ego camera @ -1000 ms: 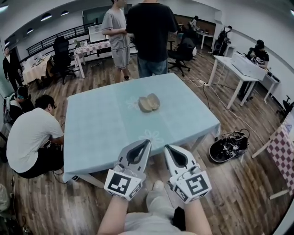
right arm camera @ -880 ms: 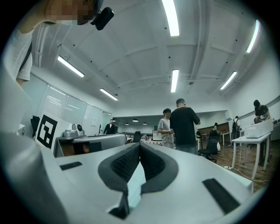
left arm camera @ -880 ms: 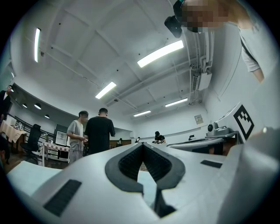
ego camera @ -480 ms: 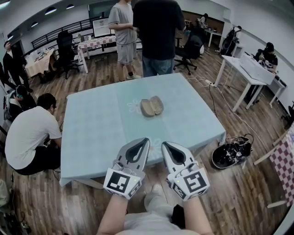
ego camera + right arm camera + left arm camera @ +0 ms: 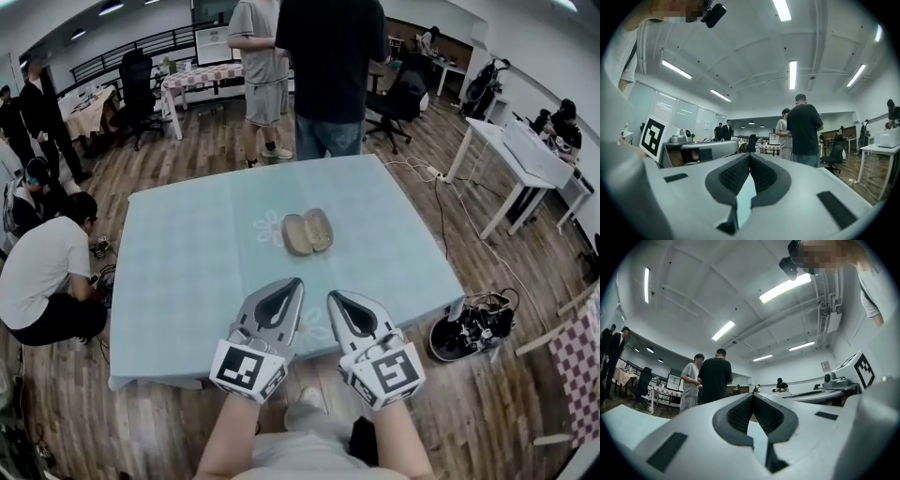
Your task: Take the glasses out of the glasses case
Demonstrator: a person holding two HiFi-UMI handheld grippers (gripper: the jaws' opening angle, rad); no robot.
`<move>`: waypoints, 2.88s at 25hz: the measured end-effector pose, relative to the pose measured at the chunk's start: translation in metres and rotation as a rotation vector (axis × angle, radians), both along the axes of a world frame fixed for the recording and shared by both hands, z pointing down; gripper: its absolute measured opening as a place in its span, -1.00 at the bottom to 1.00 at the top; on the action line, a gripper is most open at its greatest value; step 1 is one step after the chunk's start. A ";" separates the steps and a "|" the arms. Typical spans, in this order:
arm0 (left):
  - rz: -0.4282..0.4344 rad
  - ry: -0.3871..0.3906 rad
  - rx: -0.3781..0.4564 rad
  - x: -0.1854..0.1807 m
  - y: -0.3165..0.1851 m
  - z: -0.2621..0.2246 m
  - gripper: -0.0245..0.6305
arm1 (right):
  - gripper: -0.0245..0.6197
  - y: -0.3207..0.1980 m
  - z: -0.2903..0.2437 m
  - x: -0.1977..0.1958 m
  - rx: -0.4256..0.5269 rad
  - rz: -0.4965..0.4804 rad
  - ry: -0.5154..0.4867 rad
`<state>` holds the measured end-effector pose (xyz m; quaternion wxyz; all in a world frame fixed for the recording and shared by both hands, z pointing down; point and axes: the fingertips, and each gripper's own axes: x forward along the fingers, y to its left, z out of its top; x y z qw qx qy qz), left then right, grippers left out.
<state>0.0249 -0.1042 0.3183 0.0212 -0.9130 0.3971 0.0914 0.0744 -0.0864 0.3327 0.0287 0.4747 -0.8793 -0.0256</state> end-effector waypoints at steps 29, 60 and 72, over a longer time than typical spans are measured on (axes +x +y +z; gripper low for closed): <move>-0.116 -0.097 -0.027 0.012 -0.131 0.030 -0.90 | -0.91 -0.137 0.035 0.038 -0.082 -0.002 0.002; 0.010 -0.161 -0.165 0.026 -0.272 0.096 -0.90 | -0.91 -0.285 0.137 0.038 -0.345 0.149 0.060; 0.067 -0.228 -0.236 0.033 -0.326 0.145 -0.90 | -0.64 -0.327 0.189 0.044 -0.469 0.207 0.153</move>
